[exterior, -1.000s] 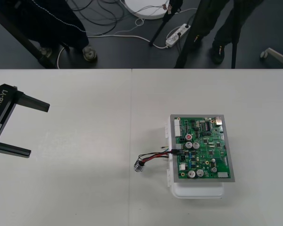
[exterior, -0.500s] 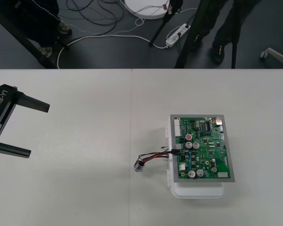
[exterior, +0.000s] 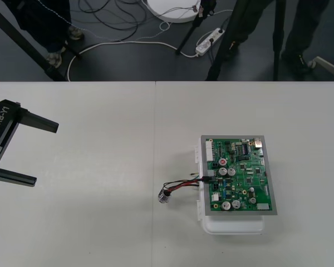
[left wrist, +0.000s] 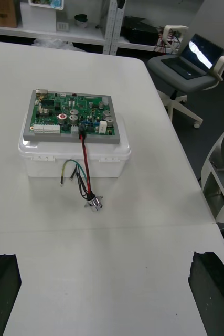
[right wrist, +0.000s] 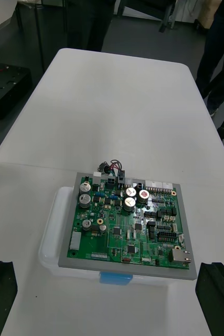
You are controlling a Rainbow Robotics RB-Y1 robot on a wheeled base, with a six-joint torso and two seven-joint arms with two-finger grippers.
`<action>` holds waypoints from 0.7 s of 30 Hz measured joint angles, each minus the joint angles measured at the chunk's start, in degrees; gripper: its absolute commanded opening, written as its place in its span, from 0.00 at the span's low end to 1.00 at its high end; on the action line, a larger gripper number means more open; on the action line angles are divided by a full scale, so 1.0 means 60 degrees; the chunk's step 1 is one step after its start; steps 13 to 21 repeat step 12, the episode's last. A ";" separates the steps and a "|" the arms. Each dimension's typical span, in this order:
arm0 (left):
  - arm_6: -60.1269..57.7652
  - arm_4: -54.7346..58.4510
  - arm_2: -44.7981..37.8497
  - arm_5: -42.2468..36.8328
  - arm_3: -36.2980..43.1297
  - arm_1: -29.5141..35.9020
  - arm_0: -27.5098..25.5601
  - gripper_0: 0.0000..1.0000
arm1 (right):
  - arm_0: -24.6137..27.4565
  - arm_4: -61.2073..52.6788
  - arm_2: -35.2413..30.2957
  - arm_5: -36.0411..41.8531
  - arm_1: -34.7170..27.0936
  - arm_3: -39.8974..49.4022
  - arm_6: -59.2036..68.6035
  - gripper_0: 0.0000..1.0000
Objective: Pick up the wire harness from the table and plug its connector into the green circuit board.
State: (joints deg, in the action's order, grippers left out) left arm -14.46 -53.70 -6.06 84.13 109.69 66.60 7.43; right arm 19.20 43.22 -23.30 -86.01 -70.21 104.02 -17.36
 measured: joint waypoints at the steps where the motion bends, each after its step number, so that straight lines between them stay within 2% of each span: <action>1: 0.0000 0.0000 0.0000 0.0000 0.0000 0.0000 0.0000 0.94 | 0.0000 0.0000 0.0000 0.0000 0.0000 0.0000 0.0000 1.00; 21: 0.0000 0.0000 0.0000 0.0000 0.0000 0.0000 0.0000 0.95 | 0.0000 0.0000 0.0000 0.0000 0.0000 0.0000 0.0000 1.00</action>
